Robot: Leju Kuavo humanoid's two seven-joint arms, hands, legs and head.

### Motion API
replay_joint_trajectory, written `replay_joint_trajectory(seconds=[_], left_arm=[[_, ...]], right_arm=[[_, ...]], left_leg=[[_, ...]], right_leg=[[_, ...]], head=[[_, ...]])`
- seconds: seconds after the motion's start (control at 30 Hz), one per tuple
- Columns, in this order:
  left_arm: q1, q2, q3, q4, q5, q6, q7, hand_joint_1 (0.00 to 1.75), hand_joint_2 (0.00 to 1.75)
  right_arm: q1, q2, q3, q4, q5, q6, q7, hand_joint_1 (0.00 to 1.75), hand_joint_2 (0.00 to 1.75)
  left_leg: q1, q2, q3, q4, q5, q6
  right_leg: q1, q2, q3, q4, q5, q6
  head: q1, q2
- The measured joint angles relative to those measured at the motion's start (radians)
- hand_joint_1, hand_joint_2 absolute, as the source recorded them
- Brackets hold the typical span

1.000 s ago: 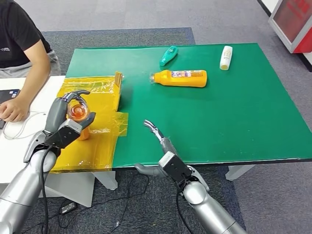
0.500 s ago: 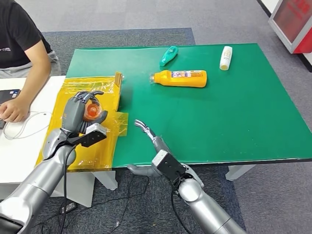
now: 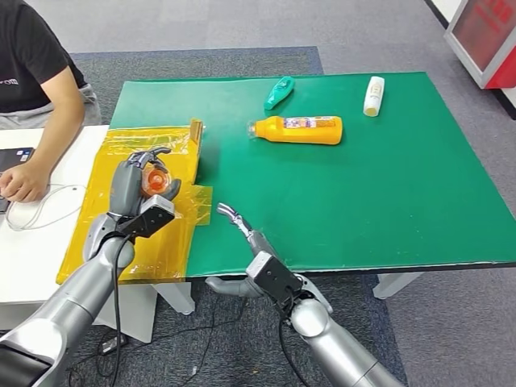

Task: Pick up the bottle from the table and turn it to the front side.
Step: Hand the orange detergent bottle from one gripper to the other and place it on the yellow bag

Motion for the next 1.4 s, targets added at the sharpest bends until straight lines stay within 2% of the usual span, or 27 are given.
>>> replay_joint_trajectory(seconds=[0.13,0.27,0.3,0.37,0.43,0.5,0.57,0.83,1.4], left_arm=[[-0.012,-0.031,0.013,0.026,0.095,-0.065,-0.007,1.75,1.75],[-0.024,-0.054,0.026,0.044,0.137,-0.084,-0.007,1.75,1.75],[-0.026,-0.058,0.028,0.048,0.142,-0.087,-0.007,1.67,1.75],[-0.032,-0.065,0.032,0.055,0.162,-0.099,-0.007,1.19,1.75],[-0.039,-0.071,0.04,0.064,0.197,-0.113,-0.008,0.62,1.75],[-0.045,-0.078,0.047,0.077,0.228,-0.115,-0.011,0.23,1.75],[-0.051,-0.085,0.052,0.094,0.245,-0.105,-0.018,0.0,1.75],[-0.083,-0.097,0.072,0.166,0.262,-0.026,-0.044,0.0,1.75],[-0.115,-0.106,0.087,0.277,0.316,-0.052,-0.045,0.0,1.75]], right_arm=[[-0.01,0.002,0.017,0.012,-0.007,-0.008,-0.006,0.0,1.75],[-0.016,0.003,0.027,0.023,-0.008,-0.017,-0.007,0.0,1.75],[-0.017,0.003,0.028,0.025,-0.008,-0.019,-0.007,0.0,1.75],[-0.019,0.003,0.03,0.029,-0.009,-0.023,-0.007,0.0,1.75],[-0.02,0.003,0.032,0.035,-0.01,-0.028,-0.008,0.0,1.75],[-0.021,0.003,0.035,0.043,-0.014,-0.033,-0.012,0.0,1.75],[-0.022,0.003,0.037,0.051,-0.018,-0.037,-0.017,0.0,1.75],[-0.024,0.003,0.04,0.084,-0.037,-0.052,-0.022,0.0,1.75],[-0.034,0.003,0.039,0.139,-0.057,-0.057,-0.026,0.0,1.75]], left_leg=[[0.0,0.0,0.0,0.0,0.0,0.0],[0.0,0.0,0.0,0.0,0.0,0.0],[0.0,0.0,0.0,0.0,0.0,0.0],[0.0,0.0,0.0,0.0,0.0,0.0],[0.0,0.0,0.0,0.0,0.0,0.0],[0.0,0.0,0.0,0.0,0.0,0.0],[0.0,0.0,0.0,0.0,0.0,0.0],[0.0,0.0,0.0,0.0,0.0,0.0],[0.0,0.0,0.0,0.0,0.001,0.0]], right_leg=[[0.0,0.0,0.0,0.0,0.0,0.0],[0.0,0.0,0.0,0.0,0.0,0.0],[0.0,0.0,0.0,0.0,0.0,0.0],[0.0,0.0,0.0,0.0,0.0,0.0],[0.0,0.0,0.0,0.0,0.0,0.0],[0.0,0.0,0.0,0.0,0.0,0.0],[0.0,0.0,0.0,0.0,0.0,0.0],[0.0,0.0,0.0,0.0,0.001,0.001],[0.0,0.0,0.0,0.0,0.001,0.001]], head=[[0.0,0.0],[0.0,0.0],[0.0,0.0],[0.0,0.0],[0.0,0.0],[0.0,0.0],[0.0,0.0],[0.0,0.0],[0.0,0.0]])
